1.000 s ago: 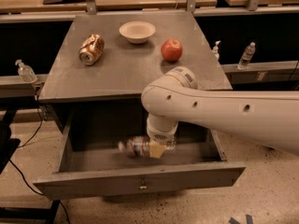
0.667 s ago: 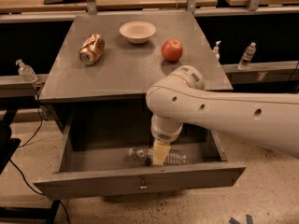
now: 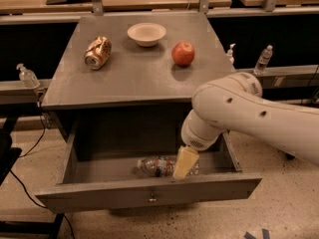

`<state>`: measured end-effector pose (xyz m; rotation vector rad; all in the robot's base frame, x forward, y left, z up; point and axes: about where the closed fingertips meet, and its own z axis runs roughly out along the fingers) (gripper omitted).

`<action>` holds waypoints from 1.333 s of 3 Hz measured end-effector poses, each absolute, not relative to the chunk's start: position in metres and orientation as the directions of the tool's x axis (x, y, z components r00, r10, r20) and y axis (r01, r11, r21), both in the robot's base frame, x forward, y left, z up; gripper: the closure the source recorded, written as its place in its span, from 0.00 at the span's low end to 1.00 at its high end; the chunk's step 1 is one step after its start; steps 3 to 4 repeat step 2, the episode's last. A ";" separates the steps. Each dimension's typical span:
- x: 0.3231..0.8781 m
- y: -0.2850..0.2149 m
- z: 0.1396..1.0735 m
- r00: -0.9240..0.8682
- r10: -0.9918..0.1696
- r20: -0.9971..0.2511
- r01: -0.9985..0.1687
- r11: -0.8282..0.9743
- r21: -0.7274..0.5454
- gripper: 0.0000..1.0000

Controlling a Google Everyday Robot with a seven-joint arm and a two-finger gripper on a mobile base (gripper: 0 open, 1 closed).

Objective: Place water bottle into top drawer

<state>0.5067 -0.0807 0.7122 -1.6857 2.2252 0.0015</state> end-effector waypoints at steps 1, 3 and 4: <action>0.499 -0.083 0.715 -0.228 -0.924 -0.308 -0.938 0.293 -0.184 0.00; 0.499 -0.081 0.715 -0.226 -0.924 -0.308 -0.939 0.291 -0.185 0.00; 0.499 -0.081 0.715 -0.226 -0.924 -0.308 -0.939 0.291 -0.185 0.00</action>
Offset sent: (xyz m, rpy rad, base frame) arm -0.0076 -0.0036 0.0027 0.0405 0.0104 0.0052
